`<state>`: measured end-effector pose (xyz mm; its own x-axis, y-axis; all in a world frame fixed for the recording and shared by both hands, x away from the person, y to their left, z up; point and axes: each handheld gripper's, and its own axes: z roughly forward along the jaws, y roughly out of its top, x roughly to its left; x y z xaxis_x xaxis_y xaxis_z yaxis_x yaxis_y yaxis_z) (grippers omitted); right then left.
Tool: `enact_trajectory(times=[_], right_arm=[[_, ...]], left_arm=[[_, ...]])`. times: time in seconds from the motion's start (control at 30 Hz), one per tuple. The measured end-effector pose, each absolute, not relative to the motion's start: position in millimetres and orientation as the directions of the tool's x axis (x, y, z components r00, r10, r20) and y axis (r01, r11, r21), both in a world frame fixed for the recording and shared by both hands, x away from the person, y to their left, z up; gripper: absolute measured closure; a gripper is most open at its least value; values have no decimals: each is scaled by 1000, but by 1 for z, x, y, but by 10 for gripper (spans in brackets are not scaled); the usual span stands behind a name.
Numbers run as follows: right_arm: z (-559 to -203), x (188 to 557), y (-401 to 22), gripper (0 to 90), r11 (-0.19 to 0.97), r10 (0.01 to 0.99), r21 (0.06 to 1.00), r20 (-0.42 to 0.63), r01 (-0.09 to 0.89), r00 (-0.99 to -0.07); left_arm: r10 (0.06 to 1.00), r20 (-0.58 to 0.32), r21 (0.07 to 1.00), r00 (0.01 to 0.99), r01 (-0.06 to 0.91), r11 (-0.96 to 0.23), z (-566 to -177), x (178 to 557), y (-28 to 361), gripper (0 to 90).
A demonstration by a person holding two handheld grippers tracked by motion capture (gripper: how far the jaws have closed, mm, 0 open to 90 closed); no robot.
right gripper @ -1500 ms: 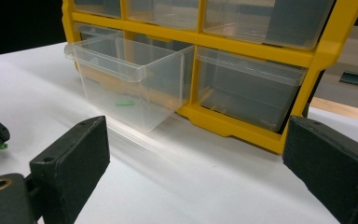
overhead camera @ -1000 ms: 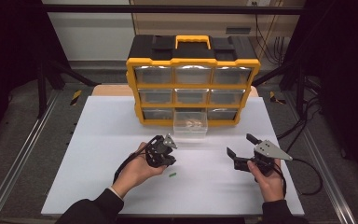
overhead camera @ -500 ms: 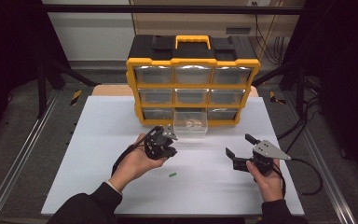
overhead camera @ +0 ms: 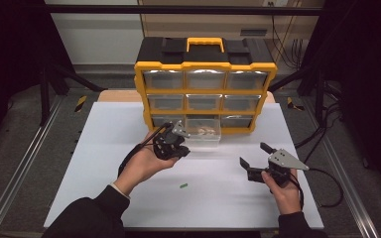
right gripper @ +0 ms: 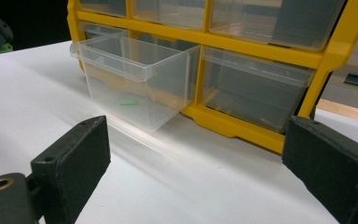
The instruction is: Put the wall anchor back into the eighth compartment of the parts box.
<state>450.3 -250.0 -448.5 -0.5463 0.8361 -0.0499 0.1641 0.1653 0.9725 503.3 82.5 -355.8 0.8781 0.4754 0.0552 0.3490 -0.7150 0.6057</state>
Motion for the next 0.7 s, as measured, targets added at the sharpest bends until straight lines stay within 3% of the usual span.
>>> enact_trajectory(times=[0.7], right_arm=[[-447,449,-251,81,148,834,976,-37,159,-550]], left_arm=[[489,55,607,871,359,-708,-346,519,71,843]])
